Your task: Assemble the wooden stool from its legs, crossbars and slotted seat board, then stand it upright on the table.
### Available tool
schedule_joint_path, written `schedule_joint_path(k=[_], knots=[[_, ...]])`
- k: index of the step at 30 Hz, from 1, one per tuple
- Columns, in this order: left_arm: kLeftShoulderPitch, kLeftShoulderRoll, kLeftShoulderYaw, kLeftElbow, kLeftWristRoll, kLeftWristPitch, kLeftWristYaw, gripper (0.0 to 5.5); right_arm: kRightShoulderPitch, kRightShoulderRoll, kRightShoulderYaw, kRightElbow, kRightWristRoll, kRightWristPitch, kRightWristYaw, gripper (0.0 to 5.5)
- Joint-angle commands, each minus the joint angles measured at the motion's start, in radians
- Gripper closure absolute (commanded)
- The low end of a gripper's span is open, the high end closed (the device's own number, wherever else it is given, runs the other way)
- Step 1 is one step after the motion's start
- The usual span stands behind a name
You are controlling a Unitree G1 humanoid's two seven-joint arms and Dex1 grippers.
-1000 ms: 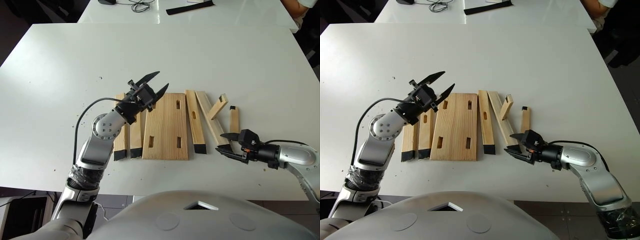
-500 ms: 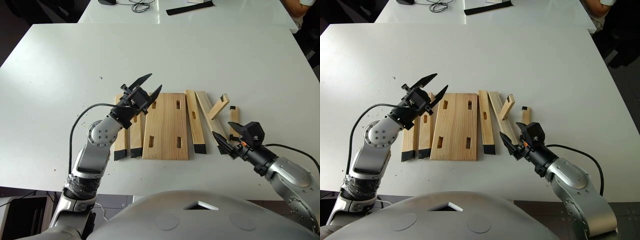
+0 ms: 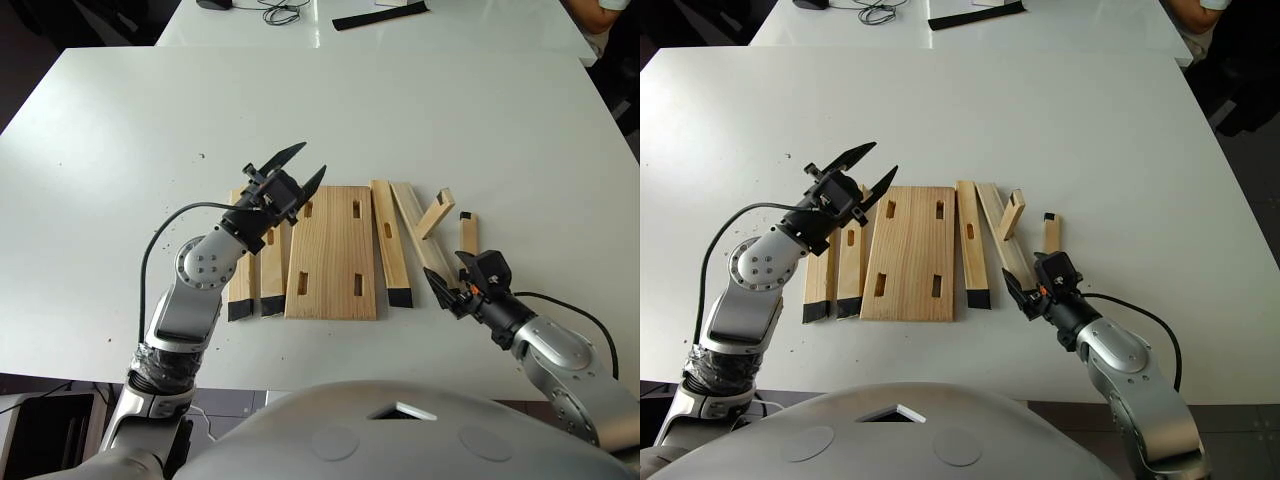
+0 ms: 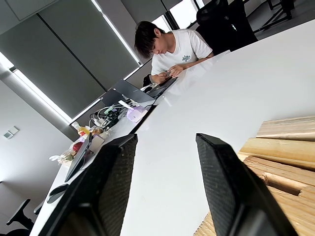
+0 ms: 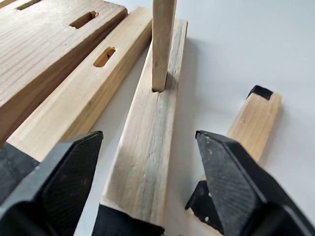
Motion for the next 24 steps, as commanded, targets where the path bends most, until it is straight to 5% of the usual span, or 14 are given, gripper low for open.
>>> schedule_joint_path(k=[1, 8, 18, 24], knots=[[-0.001, -0.002, -0.004, -0.001, 0.008, 0.011, 0.0, 3.3, 0.021, 0.012, 0.028, 0.031, -0.018, -0.017, 0.008, 2.02], [0.001, -0.008, -0.005, -0.002, 0.009, 0.013, 0.004, 3.3, 0.027, 0.058, 0.024, 0.069, -0.022, -0.022, -0.006, 2.02], [-0.009, -0.011, -0.008, 0.007, 0.012, 0.009, 0.001, 3.3, -0.018, 0.091, 0.0, 0.114, -0.064, -0.053, -0.032, 3.37], [-0.018, -0.016, -0.007, 0.018, 0.013, 0.005, 0.005, 3.3, -0.051, 0.098, -0.002, 0.113, -0.067, -0.055, -0.02, 3.43]])
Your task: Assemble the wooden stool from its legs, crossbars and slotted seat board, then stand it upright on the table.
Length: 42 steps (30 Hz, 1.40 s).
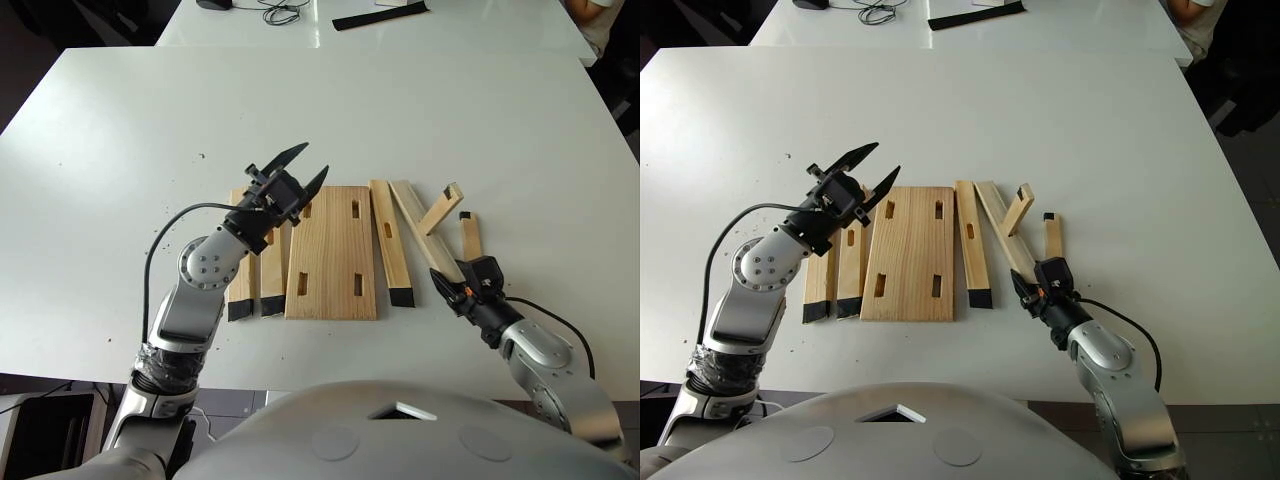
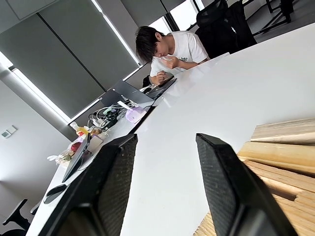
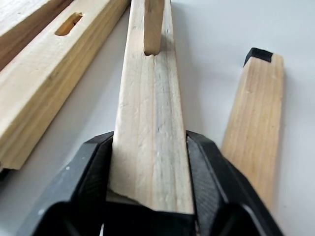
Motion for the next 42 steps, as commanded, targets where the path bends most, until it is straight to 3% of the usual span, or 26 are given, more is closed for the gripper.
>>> schedule_joint_path(k=[1, 5, 10, 15, 20, 24, 28, 32, 42], knots=[[-0.016, -0.001, -0.001, 0.014, 0.012, 0.005, 0.005, 3.3, -0.041, 0.007, -0.016, -0.01, 0.012, 0.004, 0.012, 3.43], [-0.058, -0.015, 0.048, 0.037, -0.018, 0.046, 0.027, 3.3, -0.138, 0.001, -0.102, -0.061, 0.075, 0.029, 0.033, 3.43], [-0.113, -0.081, 0.142, 0.074, -0.199, 0.233, 0.024, 3.3, -0.255, 0.015, -0.181, -0.11, 0.192, 0.001, 0.083, 3.43], [-0.184, -0.047, 0.247, -0.081, -0.814, 0.675, -0.159, 3.3, -0.38, -0.082, -0.335, -0.193, 0.553, 0.07, 0.237, 3.43], [-0.259, 0.112, 0.351, -0.105, -1.329, 0.941, -0.268, 2.53, -0.494, -0.274, -0.479, -0.129, 0.89, 0.154, 0.385, 3.43], [-0.338, 0.144, 0.414, -0.027, -1.696, 0.96, -0.172, 1.9, -0.498, -0.37, -0.51, -0.093, 1.026, 0.189, 0.497, 3.43], [-0.402, 0.16, 0.409, 0.012, -1.896, 0.917, -0.053, 1.28, -0.479, -0.417, -0.482, -0.094, 1.057, 0.197, 0.571, 3.43], [-0.439, 0.176, 0.38, 0.021, -2.003, 0.9, 0.022, 0.71, -0.517, -0.447, -0.46, -0.073, 1.094, 0.199, 0.607, 3.43], [-0.381, 0.187, 0.28, -0.056, -1.875, 0.932, -0.024, 0.67, -0.625, -0.499, -0.426, -0.039, 1.217, 0.224, 0.594, 3.43]])
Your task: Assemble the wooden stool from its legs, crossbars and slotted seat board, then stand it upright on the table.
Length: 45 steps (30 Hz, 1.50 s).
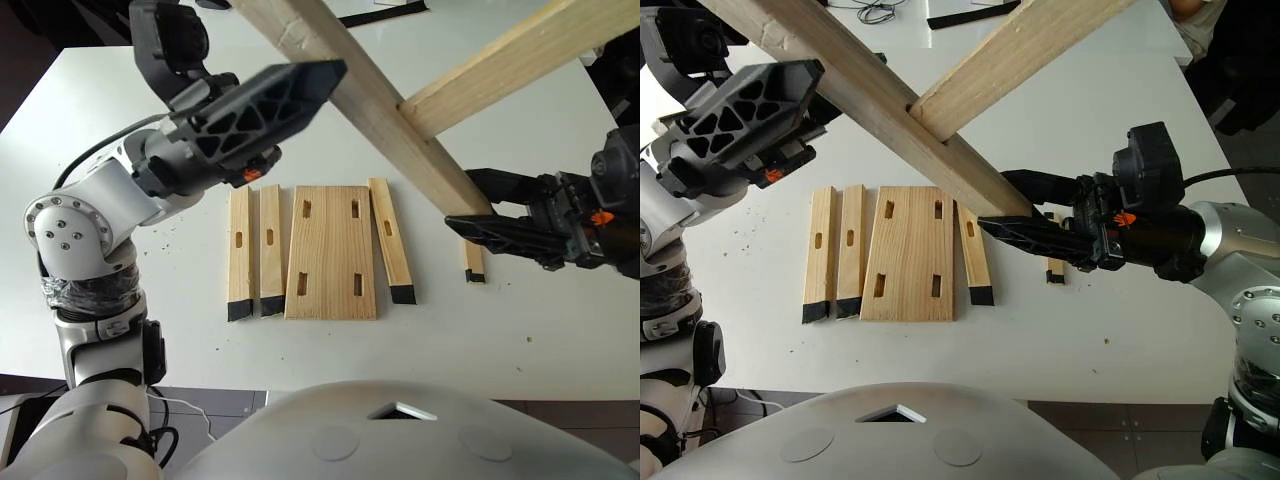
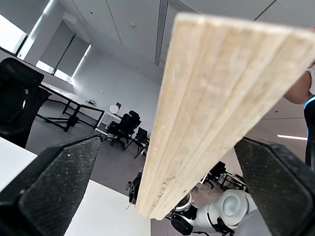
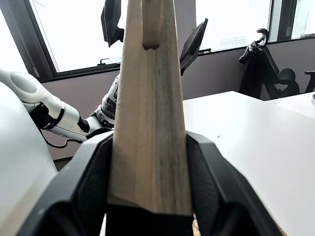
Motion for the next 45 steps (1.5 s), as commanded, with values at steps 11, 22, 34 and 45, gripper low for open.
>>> schedule_joint_path(k=[11, 22, 34, 45], knots=[[0.078, -0.036, -0.044, -0.156, 0.185, -0.064, -0.072, 0.67, -0.032, -0.057, 0.061, 0.033, -0.017, 0.032, 0.071, 3.43], [0.15, 0.026, -0.058, -0.214, 0.255, -0.048, -0.193, 2.17, -0.046, -0.089, 0.061, 0.061, -0.024, 0.049, 0.13, 3.43], [0.126, 0.021, -0.079, -0.214, 0.27, -0.062, -0.19, 3.31, -0.02, -0.097, 0.07, 0.049, -0.062, 0.041, 0.157, 3.43], [0.106, 0.019, -0.083, -0.193, 0.251, -0.058, -0.175, 3.36, -0.013, -0.095, 0.077, 0.058, -0.096, 0.034, 0.164, 3.43]])
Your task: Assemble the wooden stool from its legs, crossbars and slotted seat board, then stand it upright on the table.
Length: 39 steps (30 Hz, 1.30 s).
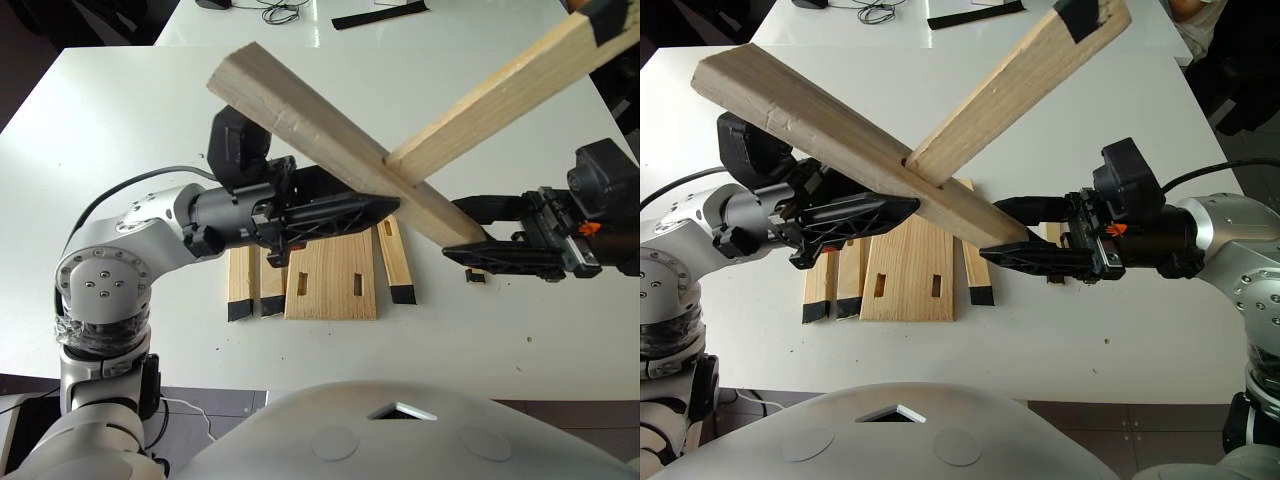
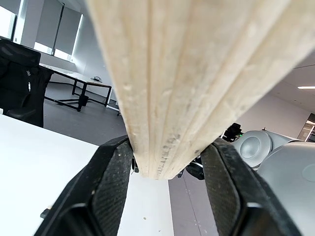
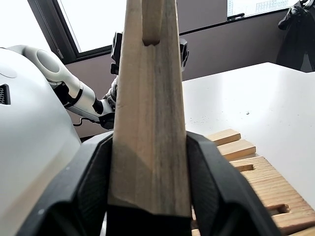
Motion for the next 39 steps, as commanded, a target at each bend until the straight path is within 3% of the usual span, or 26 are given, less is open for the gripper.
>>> schedule_joint_path(k=[1, 3, 13, 16, 19, 30, 38, 39], knots=[[-0.028, 0.008, -0.012, 0.005, -0.027, 0.01, 0.003, 3.36, 0.003, -0.011, 0.003, 0.003, -0.029, 0.004, 0.006, 3.43], [-0.03, 0.007, -0.022, 0.012, -0.018, 0.016, 0.034, 3.36, 0.001, -0.011, 0.005, 0.003, -0.031, 0.003, 0.006, 3.43], [-0.047, 0.005, -0.022, 0.023, -0.069, 0.01, 0.091, 1.66, 0.013, -0.01, 0.004, -0.008, -0.043, 0.004, 0.012, 3.44], [-0.056, 0.009, -0.018, 0.029, -0.068, 0.01, 0.089, 1.49, 0.022, -0.013, 0.004, -0.01, -0.05, 0.003, 0.017, 3.44], [-0.065, 0.012, -0.015, 0.035, -0.066, 0.01, 0.087, 1.49, 0.032, -0.012, 0.001, -0.013, -0.06, 0.0, 0.022, 3.44], [-0.042, 0.039, -0.006, 0.024, -0.079, 0.026, 0.007, 3.23, 0.037, -0.008, 0.003, -0.018, -0.079, -0.004, 0.033, 3.44], [-0.013, 0.038, -0.02, 0.017, -0.017, 0.01, -0.011, 3.26, 0.015, -0.008, 0.023, -0.001, -0.134, -0.01, 0.006, 3.44], [-0.015, 0.037, -0.017, 0.021, -0.012, 0.006, -0.013, 3.28, 0.012, -0.009, 0.028, 0.007, -0.138, -0.002, 0.005, 3.08]])
